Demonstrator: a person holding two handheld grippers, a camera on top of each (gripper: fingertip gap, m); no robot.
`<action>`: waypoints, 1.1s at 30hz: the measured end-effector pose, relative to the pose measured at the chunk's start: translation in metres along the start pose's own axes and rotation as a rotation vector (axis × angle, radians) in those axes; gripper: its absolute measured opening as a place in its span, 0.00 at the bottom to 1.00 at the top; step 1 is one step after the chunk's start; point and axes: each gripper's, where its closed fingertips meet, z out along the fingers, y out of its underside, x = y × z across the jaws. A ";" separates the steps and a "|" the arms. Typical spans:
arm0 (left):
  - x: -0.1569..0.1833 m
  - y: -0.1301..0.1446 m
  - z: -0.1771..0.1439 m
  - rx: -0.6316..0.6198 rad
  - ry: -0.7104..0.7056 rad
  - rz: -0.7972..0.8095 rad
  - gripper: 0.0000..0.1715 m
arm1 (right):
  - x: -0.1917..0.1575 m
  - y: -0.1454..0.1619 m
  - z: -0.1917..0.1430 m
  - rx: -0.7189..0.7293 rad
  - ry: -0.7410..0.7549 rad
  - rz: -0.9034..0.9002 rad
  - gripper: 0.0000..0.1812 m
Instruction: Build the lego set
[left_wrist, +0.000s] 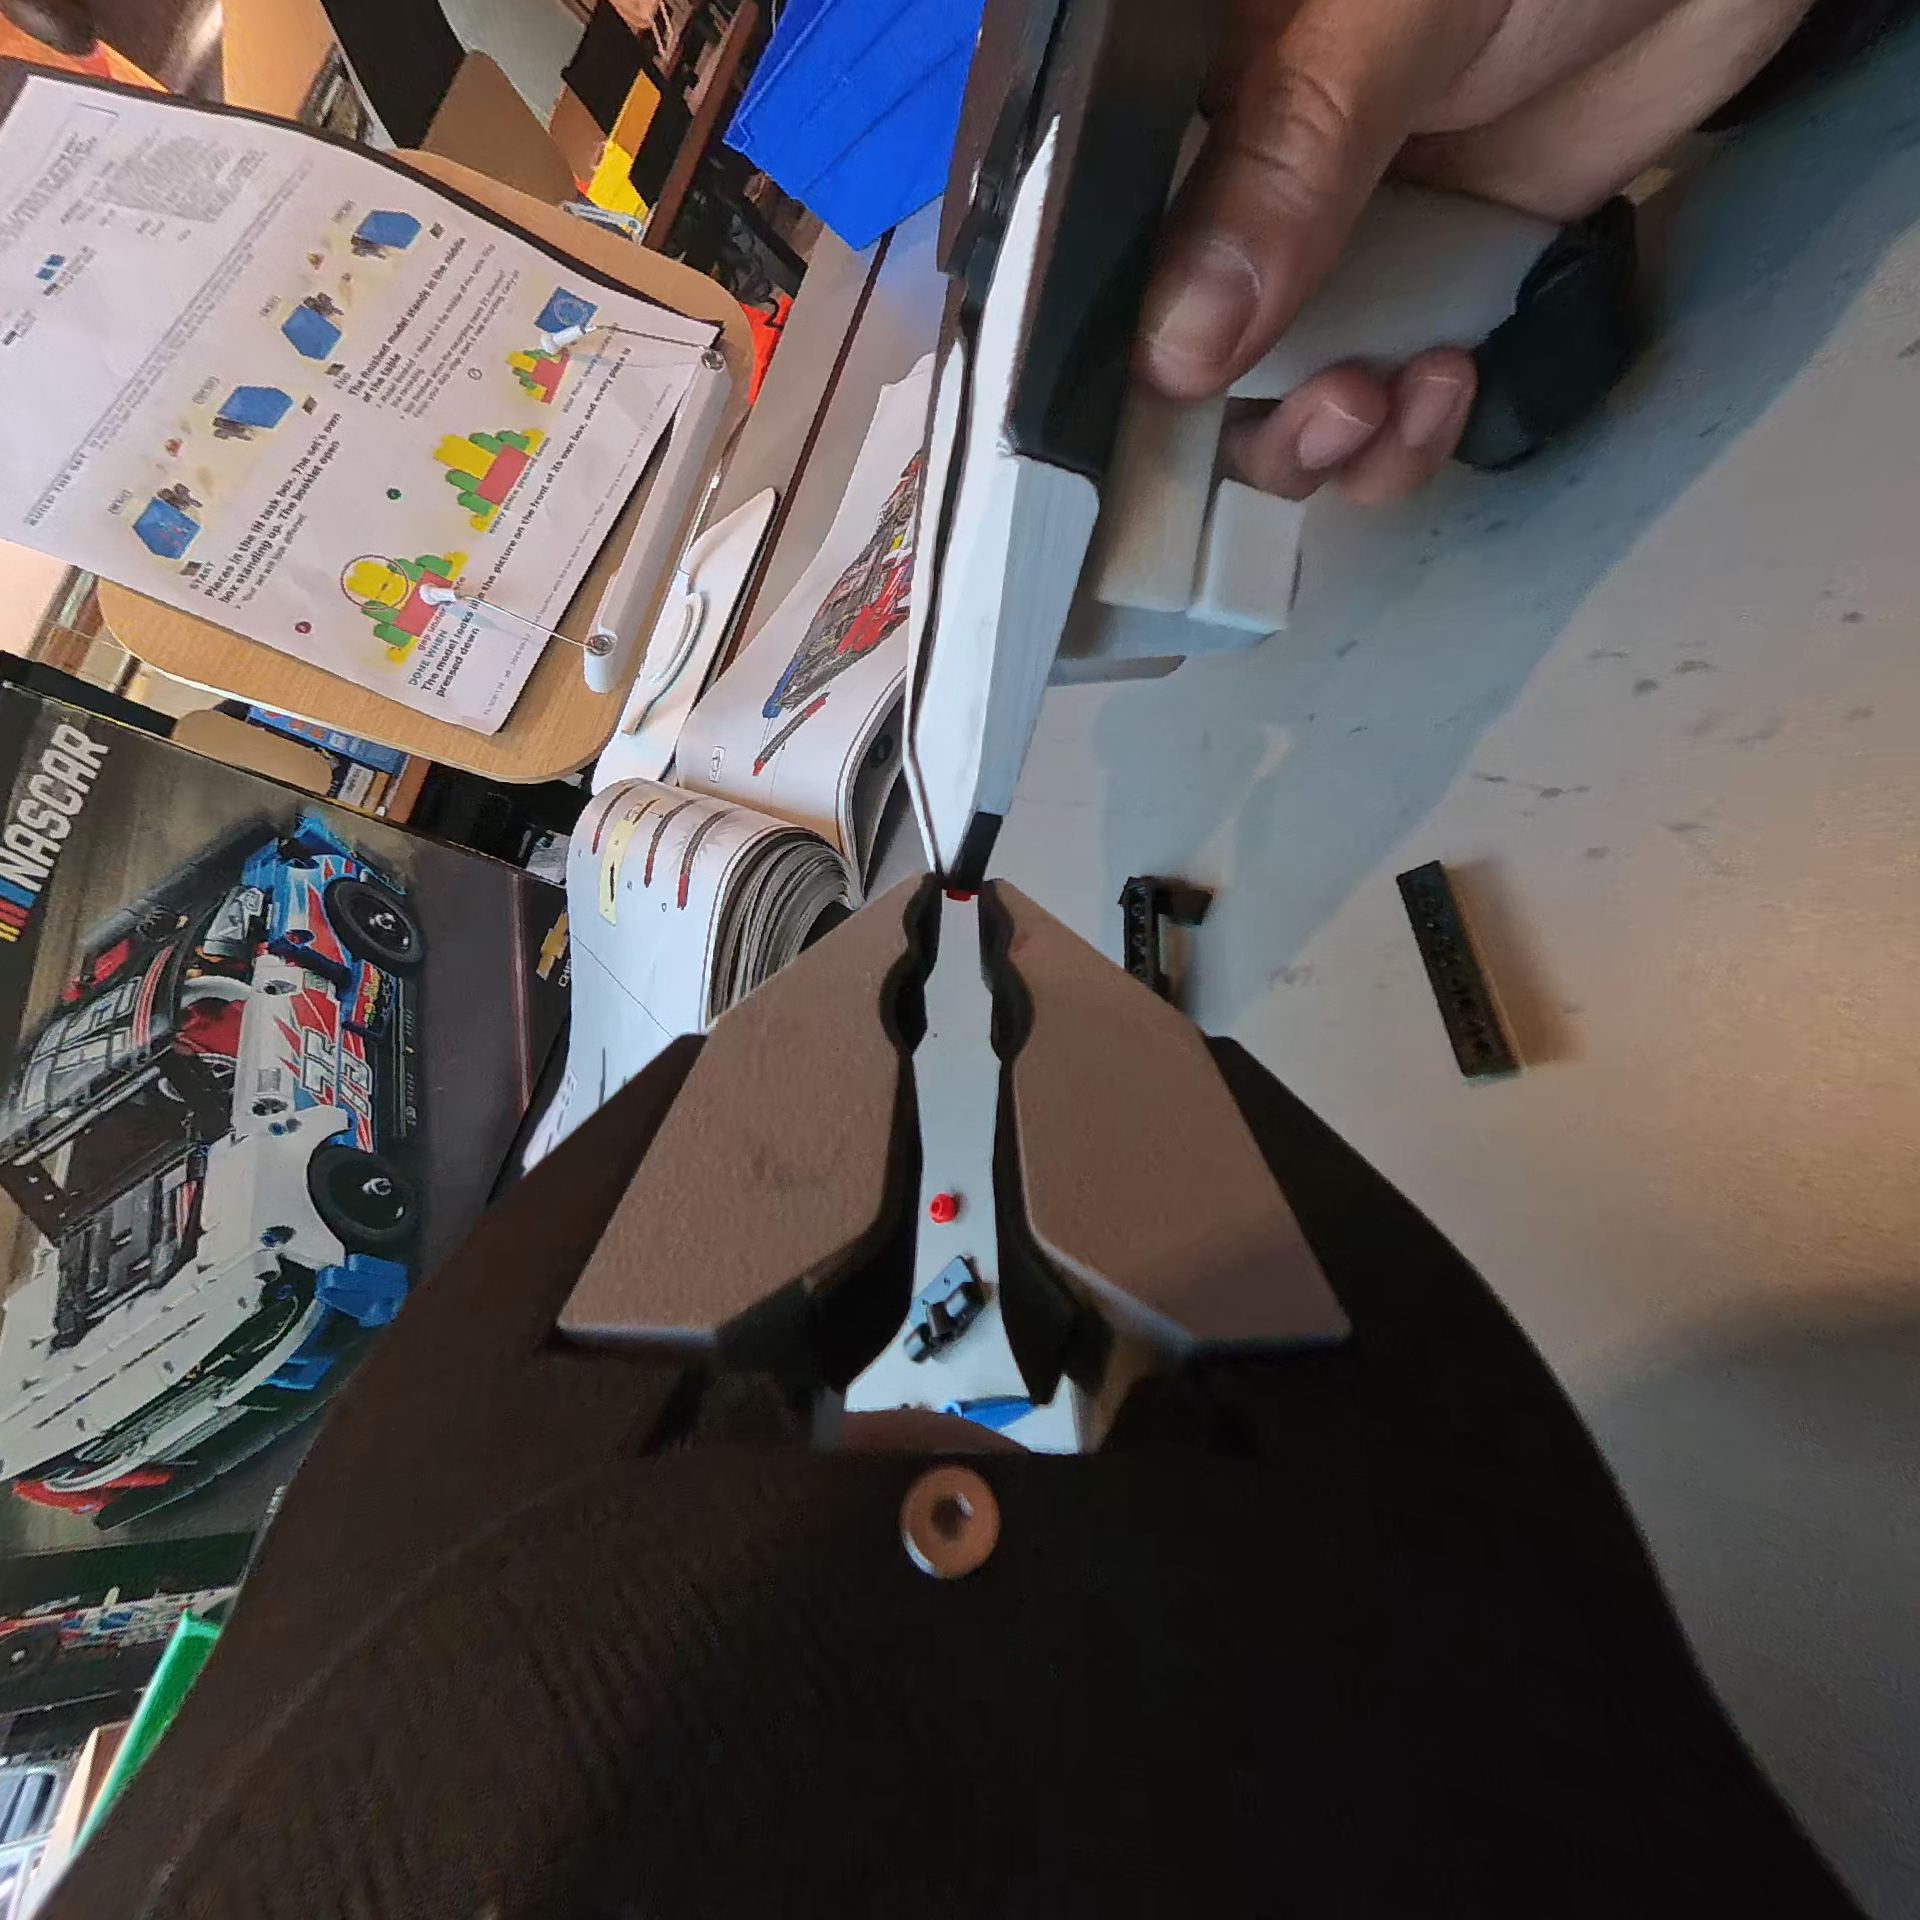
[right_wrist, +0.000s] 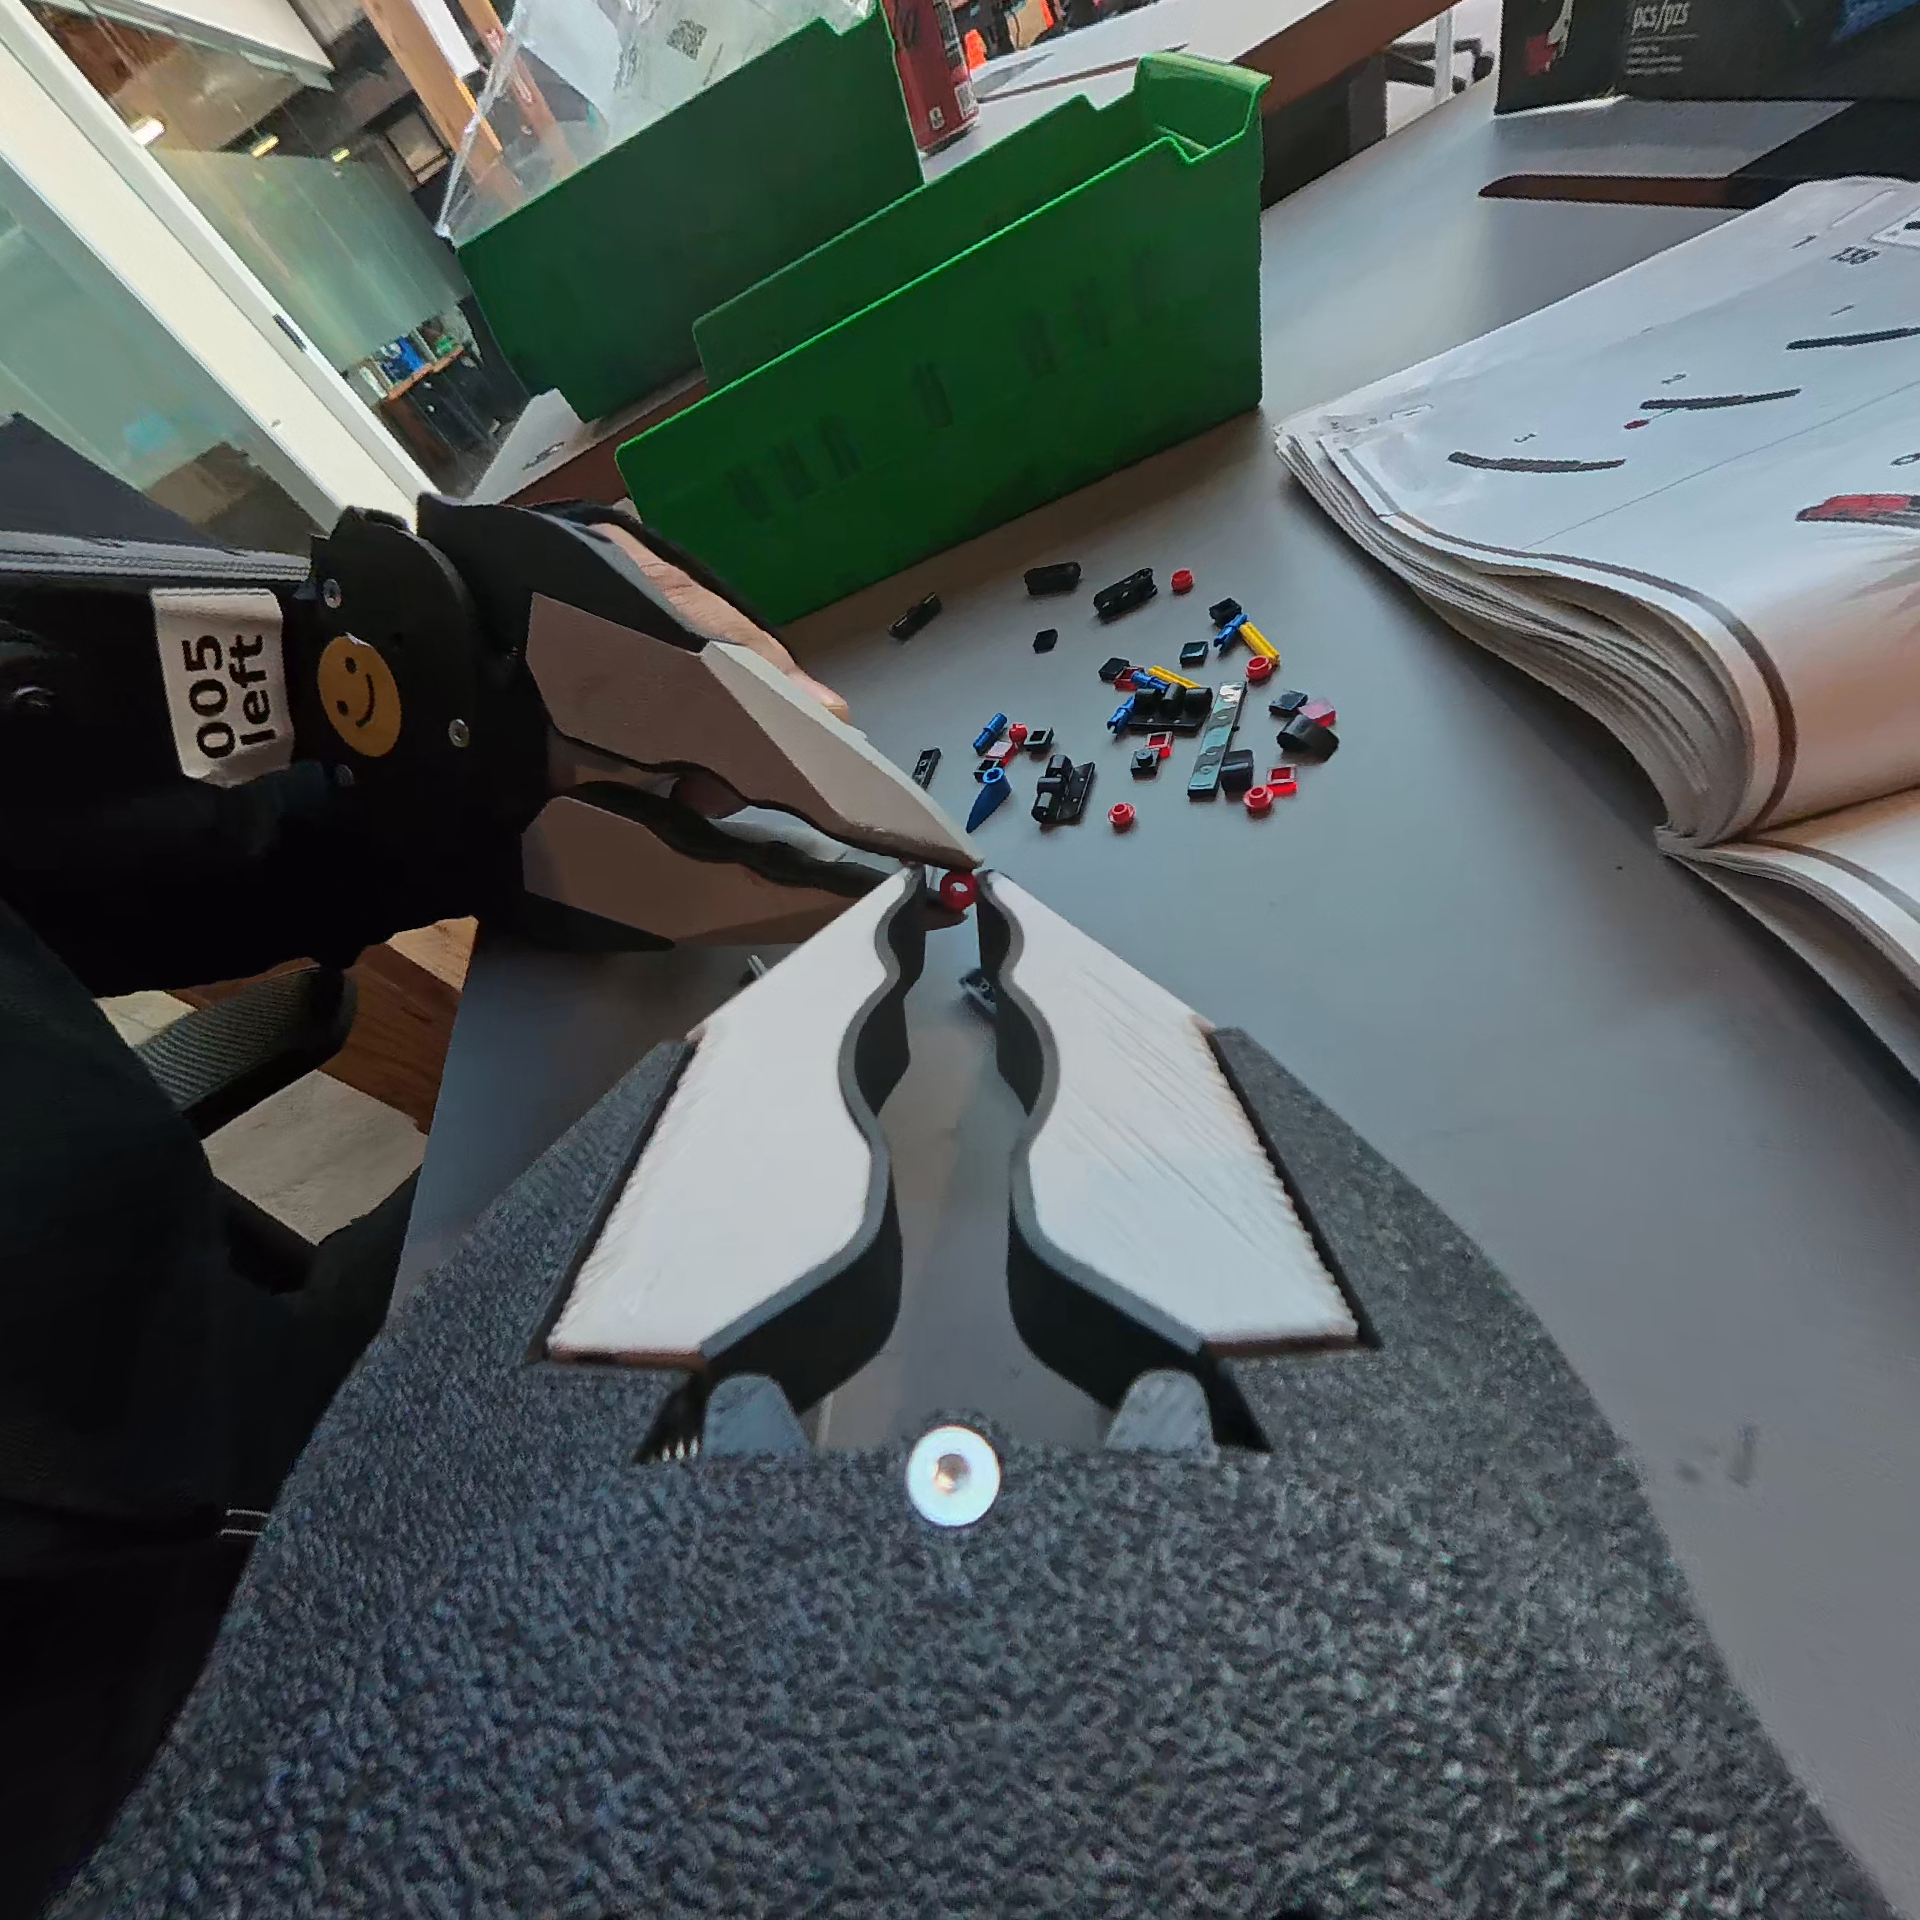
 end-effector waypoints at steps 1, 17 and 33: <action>0.000 -0.001 0.000 0.003 -0.007 0.010 0.02 | 0.000 0.000 0.000 0.005 -0.010 0.016 0.04; -0.009 -0.001 -0.003 0.047 0.027 -0.158 0.03 | 0.006 -0.005 -0.008 0.014 0.036 -0.057 0.02; 0.040 0.047 0.001 -0.177 0.428 -0.359 0.16 | -0.008 0.004 -0.010 -0.036 -0.050 -0.166 0.02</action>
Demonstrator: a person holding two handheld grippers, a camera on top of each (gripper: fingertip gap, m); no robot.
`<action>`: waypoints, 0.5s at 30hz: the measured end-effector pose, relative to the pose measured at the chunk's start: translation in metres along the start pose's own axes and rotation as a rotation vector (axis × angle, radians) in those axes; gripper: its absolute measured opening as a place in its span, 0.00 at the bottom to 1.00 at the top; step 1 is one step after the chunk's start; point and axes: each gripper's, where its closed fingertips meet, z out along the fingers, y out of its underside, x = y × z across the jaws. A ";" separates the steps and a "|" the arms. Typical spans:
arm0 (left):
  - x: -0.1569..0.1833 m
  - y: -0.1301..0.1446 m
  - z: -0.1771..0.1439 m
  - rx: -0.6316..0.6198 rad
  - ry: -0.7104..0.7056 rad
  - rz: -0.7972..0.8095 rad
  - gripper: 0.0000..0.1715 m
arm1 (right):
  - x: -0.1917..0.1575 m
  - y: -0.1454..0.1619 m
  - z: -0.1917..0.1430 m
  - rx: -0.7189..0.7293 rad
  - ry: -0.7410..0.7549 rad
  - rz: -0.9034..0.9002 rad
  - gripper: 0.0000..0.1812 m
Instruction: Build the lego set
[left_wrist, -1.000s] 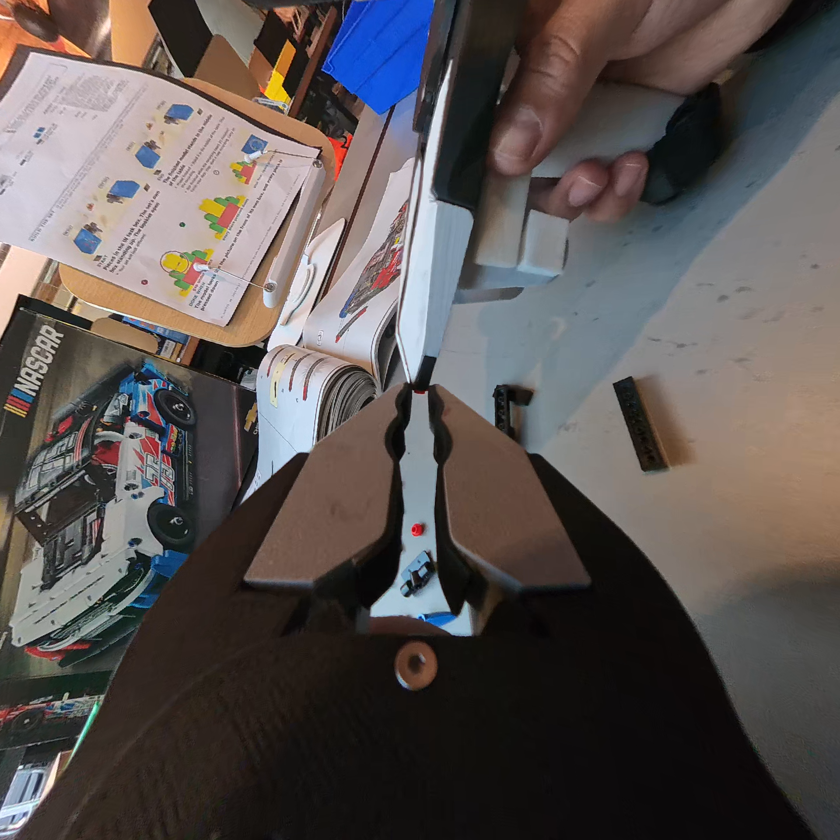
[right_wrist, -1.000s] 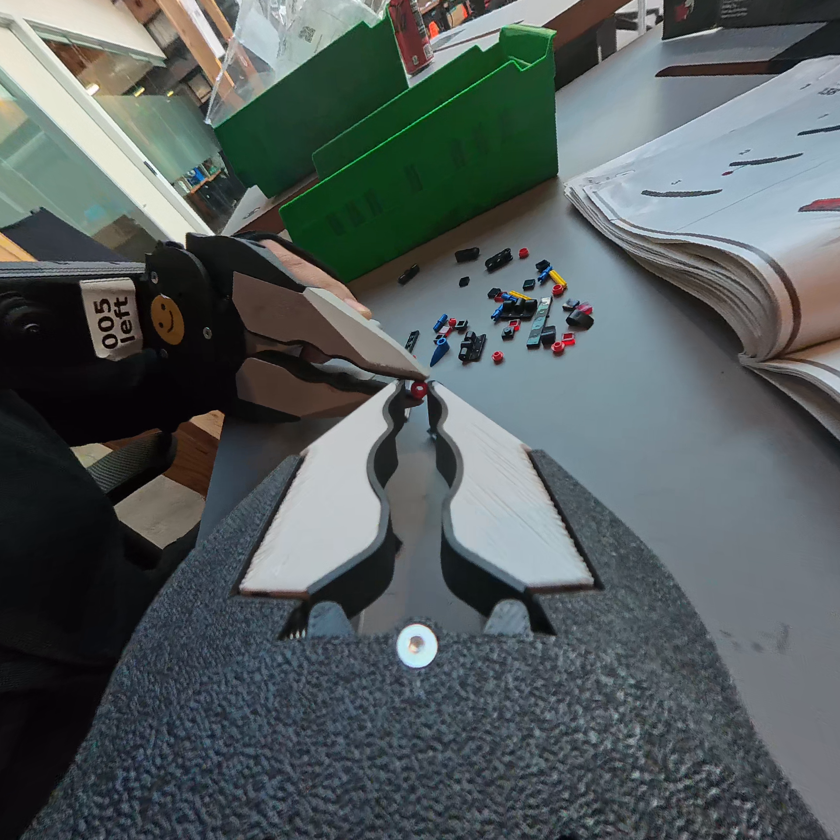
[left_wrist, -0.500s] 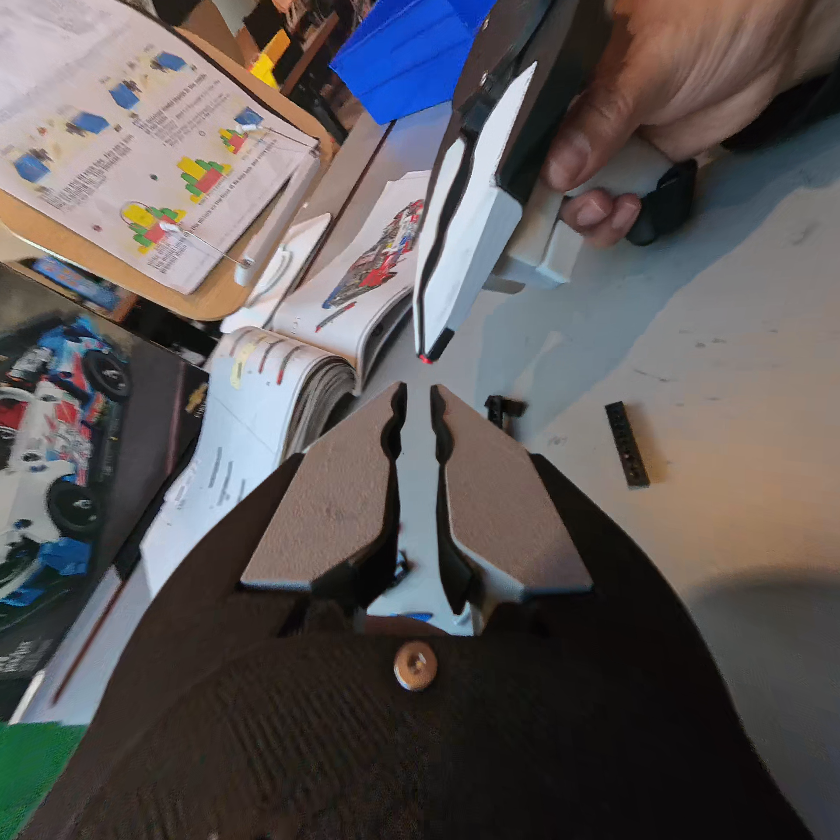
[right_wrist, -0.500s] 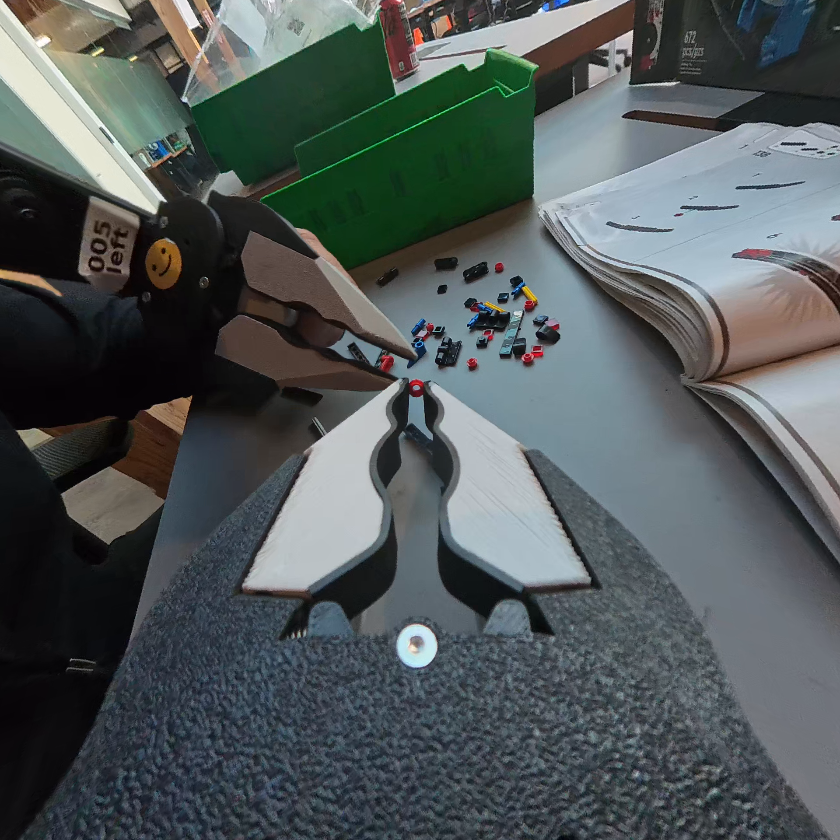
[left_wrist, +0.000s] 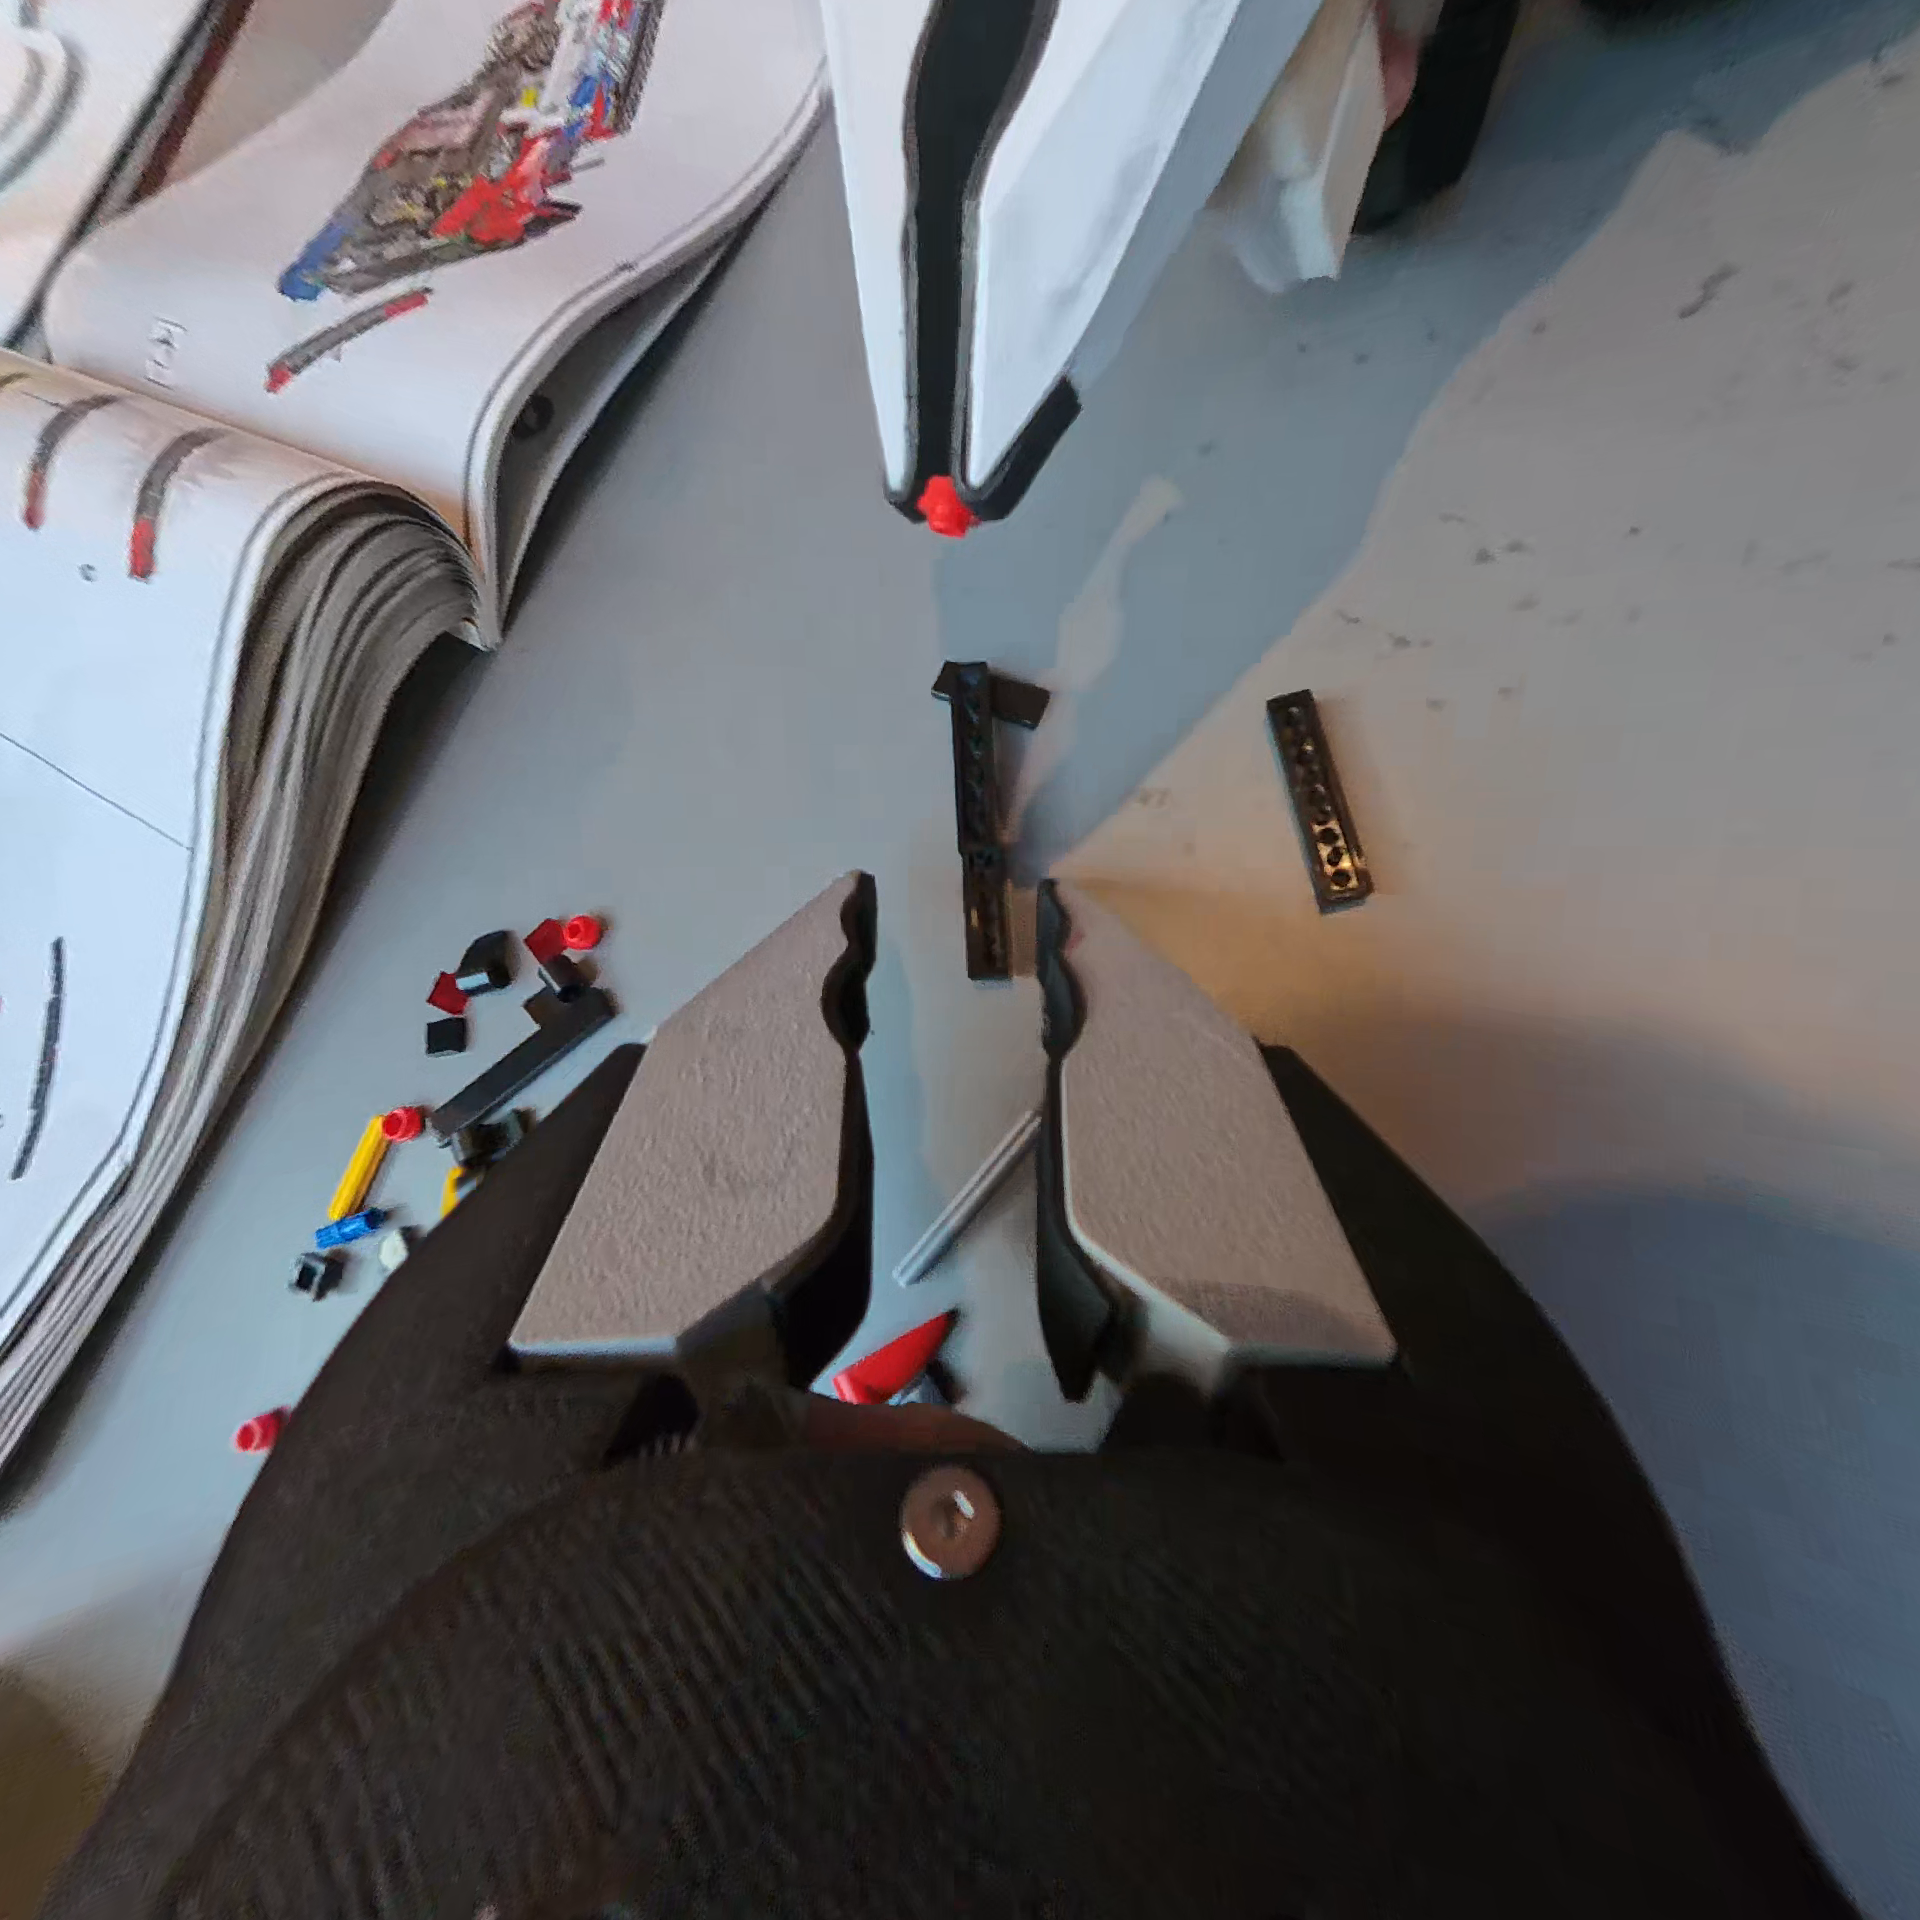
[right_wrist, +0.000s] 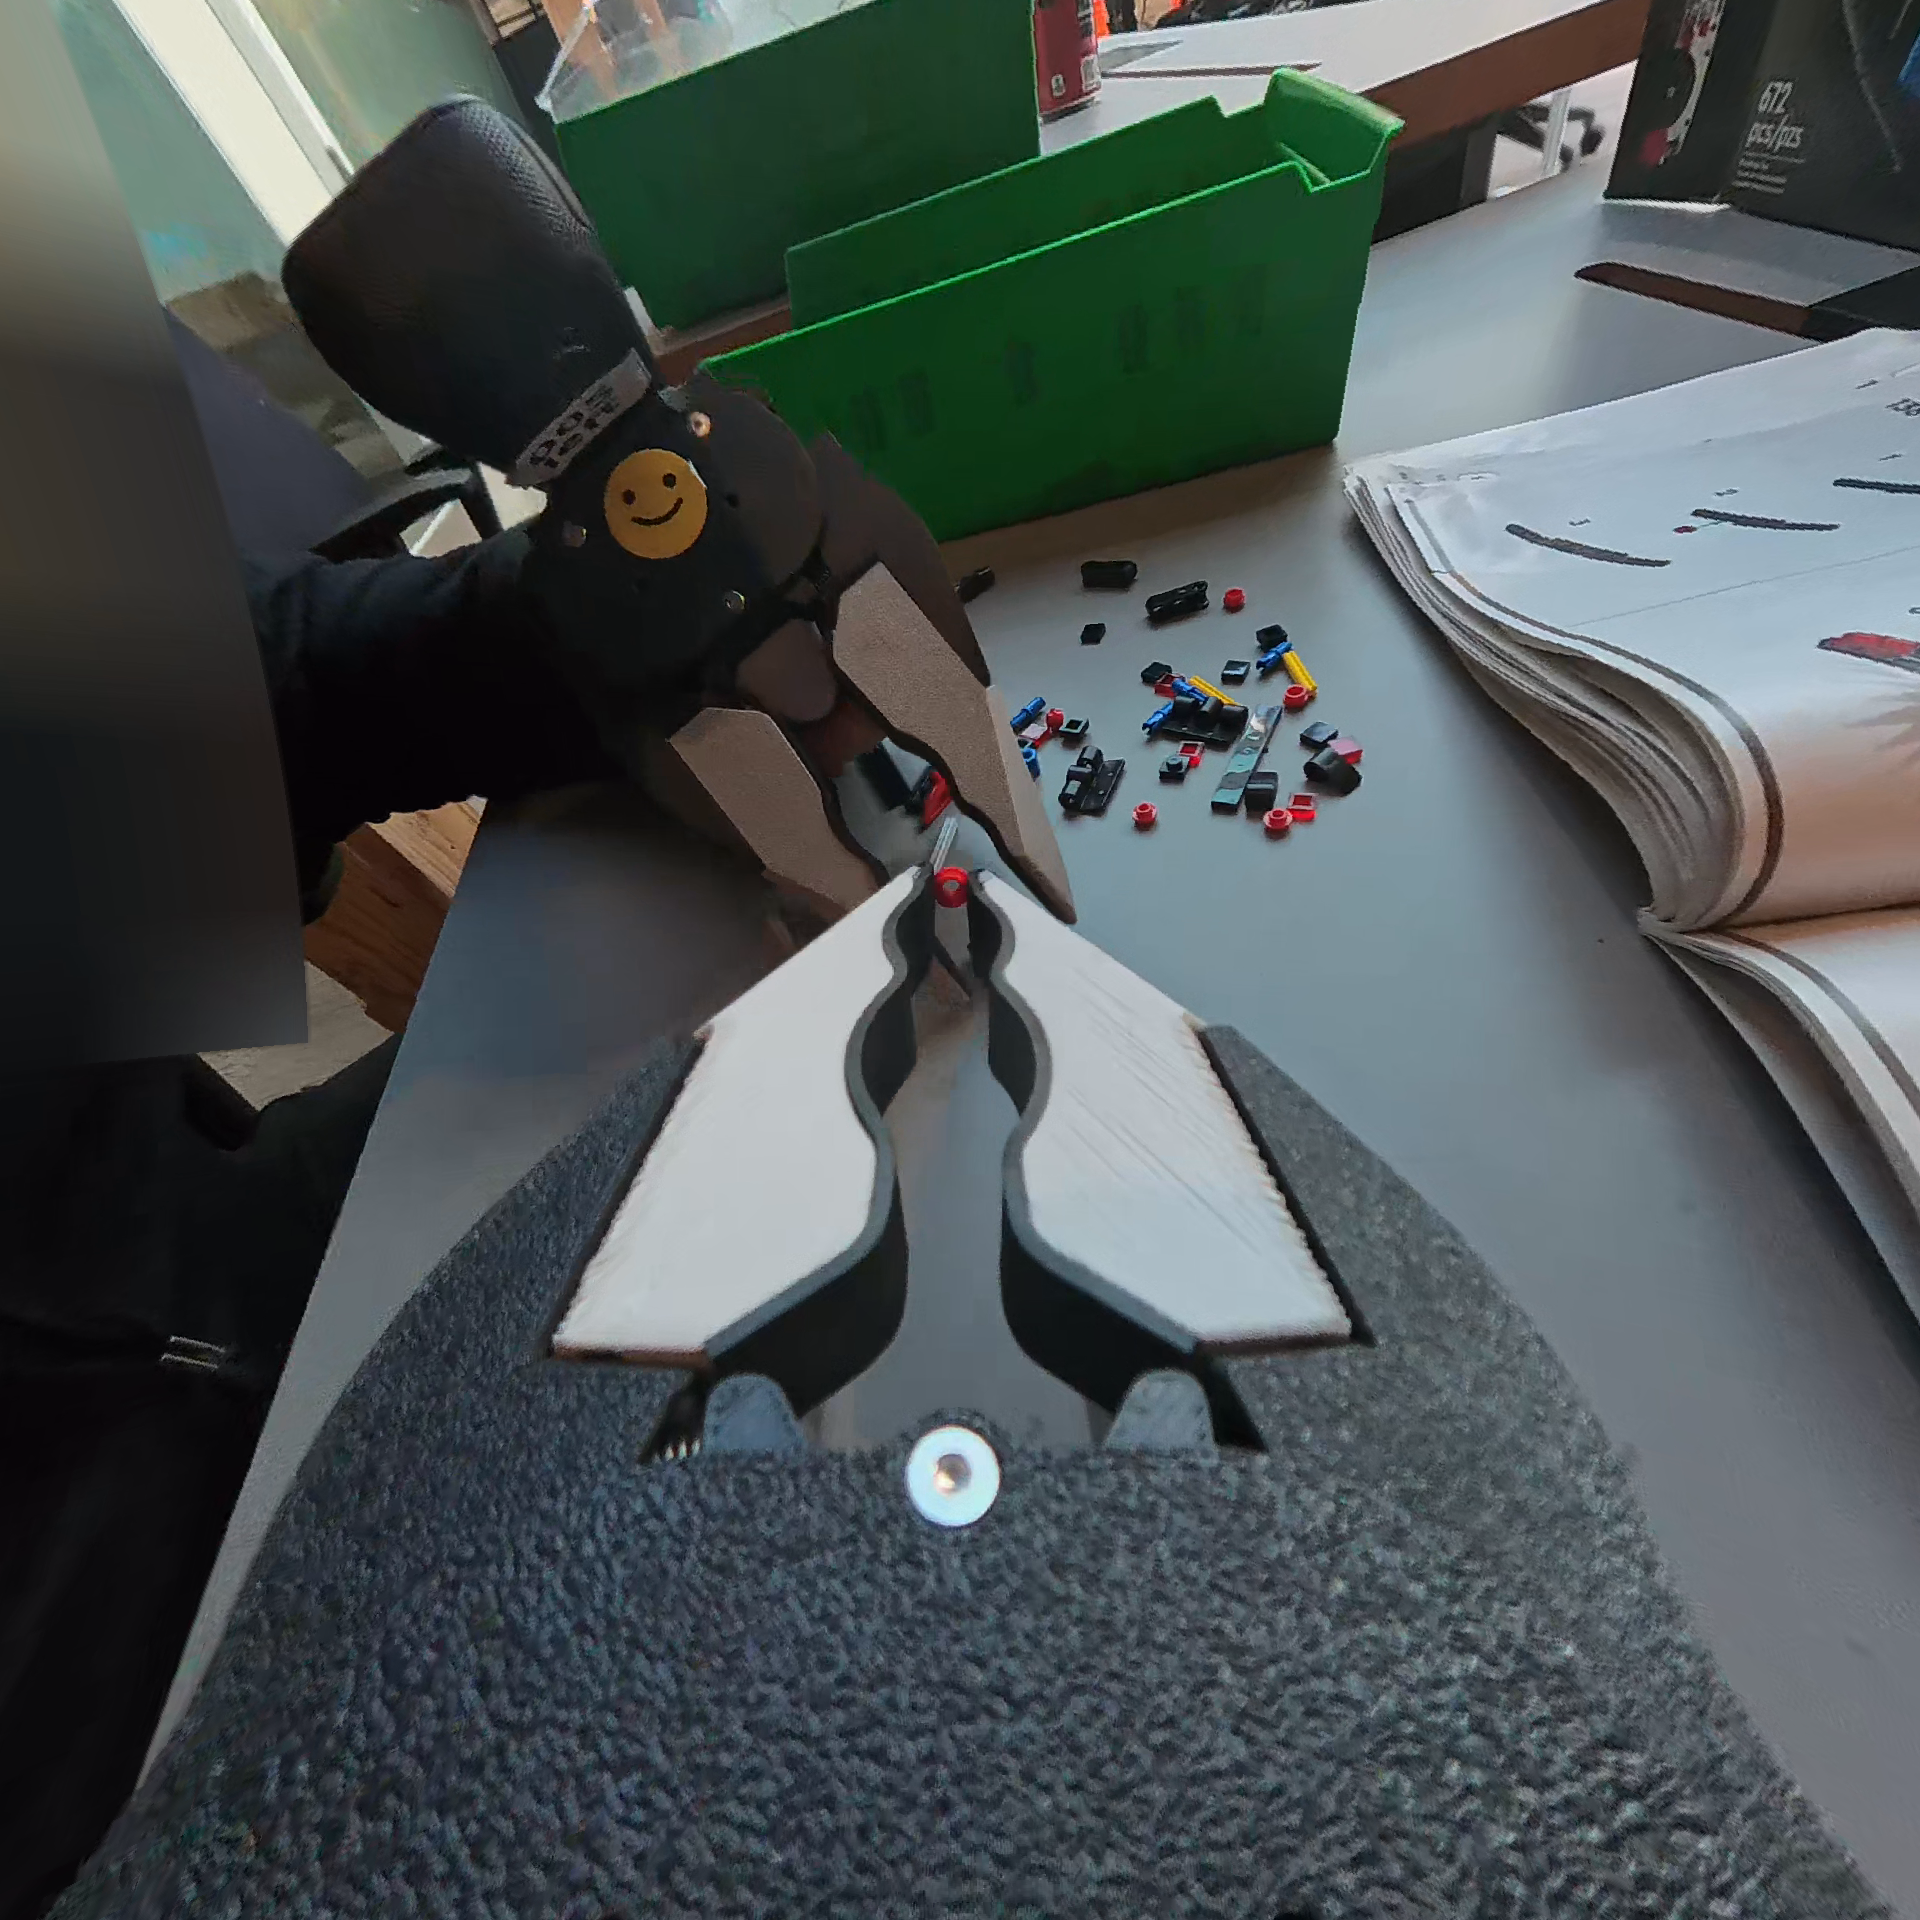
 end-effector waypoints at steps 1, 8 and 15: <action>0.002 0.001 0.002 0.001 0.014 -0.005 0.13 | 0.000 0.002 0.001 -0.016 0.004 -0.010 0.02; 0.008 0.000 0.004 0.016 0.069 -0.028 0.03 | -0.001 0.016 0.008 -0.118 0.030 -0.082 0.02; 0.012 -0.003 0.005 0.018 0.051 0.016 0.05 | 0.001 0.041 0.014 -0.301 0.098 -0.236 0.03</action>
